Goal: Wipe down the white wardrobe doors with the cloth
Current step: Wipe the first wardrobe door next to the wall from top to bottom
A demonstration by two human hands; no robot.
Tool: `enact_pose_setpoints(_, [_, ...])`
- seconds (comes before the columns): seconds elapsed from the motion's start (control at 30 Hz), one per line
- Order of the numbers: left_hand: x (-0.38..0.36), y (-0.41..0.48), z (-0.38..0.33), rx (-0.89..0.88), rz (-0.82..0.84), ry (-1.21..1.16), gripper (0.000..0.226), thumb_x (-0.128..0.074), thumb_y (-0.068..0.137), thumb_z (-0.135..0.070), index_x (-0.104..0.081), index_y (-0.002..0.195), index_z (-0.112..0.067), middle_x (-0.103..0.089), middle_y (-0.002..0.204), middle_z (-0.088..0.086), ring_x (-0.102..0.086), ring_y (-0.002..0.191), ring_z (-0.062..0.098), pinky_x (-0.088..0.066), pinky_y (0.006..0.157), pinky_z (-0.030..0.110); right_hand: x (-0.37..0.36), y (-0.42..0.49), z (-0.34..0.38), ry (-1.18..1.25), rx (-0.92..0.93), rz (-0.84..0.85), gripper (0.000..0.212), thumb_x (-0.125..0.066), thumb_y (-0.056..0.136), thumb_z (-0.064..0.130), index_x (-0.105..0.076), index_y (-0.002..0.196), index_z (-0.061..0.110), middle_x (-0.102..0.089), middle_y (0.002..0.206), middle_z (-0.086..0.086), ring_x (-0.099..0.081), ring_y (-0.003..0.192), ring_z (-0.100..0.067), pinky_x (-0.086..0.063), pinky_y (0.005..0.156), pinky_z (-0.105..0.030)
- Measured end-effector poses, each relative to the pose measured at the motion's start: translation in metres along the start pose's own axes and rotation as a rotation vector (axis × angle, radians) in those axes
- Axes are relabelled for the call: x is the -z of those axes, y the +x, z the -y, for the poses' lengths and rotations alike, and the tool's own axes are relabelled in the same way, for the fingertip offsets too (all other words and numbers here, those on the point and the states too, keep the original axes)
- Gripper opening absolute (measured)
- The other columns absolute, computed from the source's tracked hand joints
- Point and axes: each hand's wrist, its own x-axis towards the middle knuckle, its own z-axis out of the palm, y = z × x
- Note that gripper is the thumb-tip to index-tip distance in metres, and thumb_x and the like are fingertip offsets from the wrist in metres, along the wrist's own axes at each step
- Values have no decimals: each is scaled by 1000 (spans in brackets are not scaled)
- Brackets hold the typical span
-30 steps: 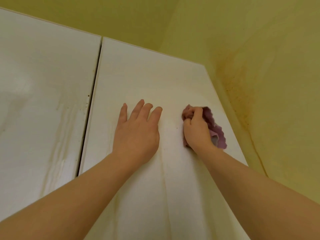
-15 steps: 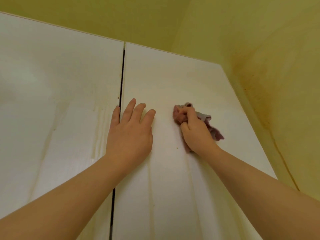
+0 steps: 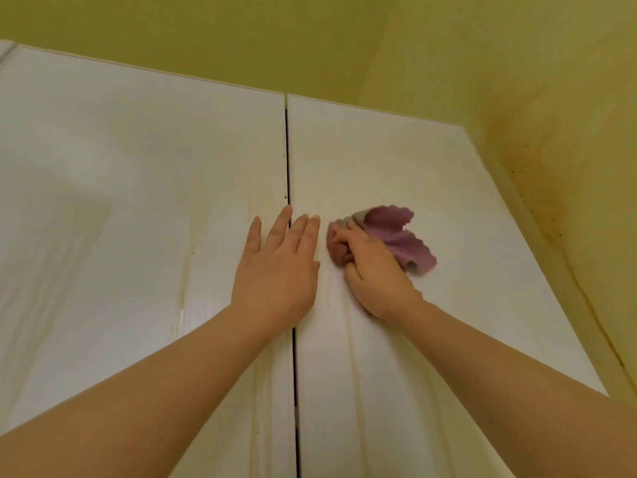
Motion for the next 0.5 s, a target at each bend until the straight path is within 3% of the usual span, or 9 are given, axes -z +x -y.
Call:
enact_pose_setpoints(0.07, [-1, 2, 5, 1, 37, 11, 56, -12, 102, -36, 9, 151, -16, 6, 160, -2, 21, 144, 18, 14, 114, 41, 6, 1, 3, 32, -18, 63, 28, -35, 86, 7, -52, 104, 21, -56, 101, 4, -50, 96, -15, -38, 85, -20])
enact_pose_setpoints(0.13, [-3, 0, 8, -6, 73, 32, 56, -12, 102, -38, 4, 151, -16, 6, 160, -2, 21, 144, 19, 13, 114, 42, 9, 14, 3, 99, -134, -37, 25, -35, 86, 2, -50, 96, 19, -52, 90, 10, -49, 86, -12, -37, 72, -15])
enact_pose_setpoints(0.23, [-9, -3, 8, -10, 87, 38, 57, -10, 101, -40, 5, 151, -18, 10, 159, -3, 21, 144, 19, 14, 114, 43, -2, 22, 18, 125, -109, -67, 27, -34, 80, 5, -48, 92, 24, -56, 104, 2, -53, 98, -20, -44, 87, -34])
enact_pose_setpoints(0.33, [-13, -2, 10, -7, 73, 27, 58, -9, 101, -42, 9, 151, -20, 12, 159, -5, 21, 144, 18, 15, 114, 43, -11, 11, 20, 58, 42, 42, 33, -35, 84, 16, -53, 110, 26, -56, 123, -1, -50, 115, -21, -41, 98, -41])
enact_pose_setpoints(0.43, [-14, -1, 12, -2, 61, 12, 58, -8, 101, -42, 9, 151, -20, 14, 159, -5, 22, 143, 17, 15, 113, 43, -7, 28, 25, 81, -109, -43, 26, -36, 85, 8, -50, 101, 23, -56, 108, 2, -53, 98, -19, -45, 89, -39])
enact_pose_setpoints(0.5, [-16, -2, 11, 1, 64, 7, 58, -7, 100, -43, 10, 151, -21, 15, 158, -6, 23, 143, 17, 16, 113, 44, -9, 36, 34, 129, -172, -87, 24, -35, 83, 3, -47, 93, 22, -54, 105, 1, -52, 98, -20, -43, 90, -41])
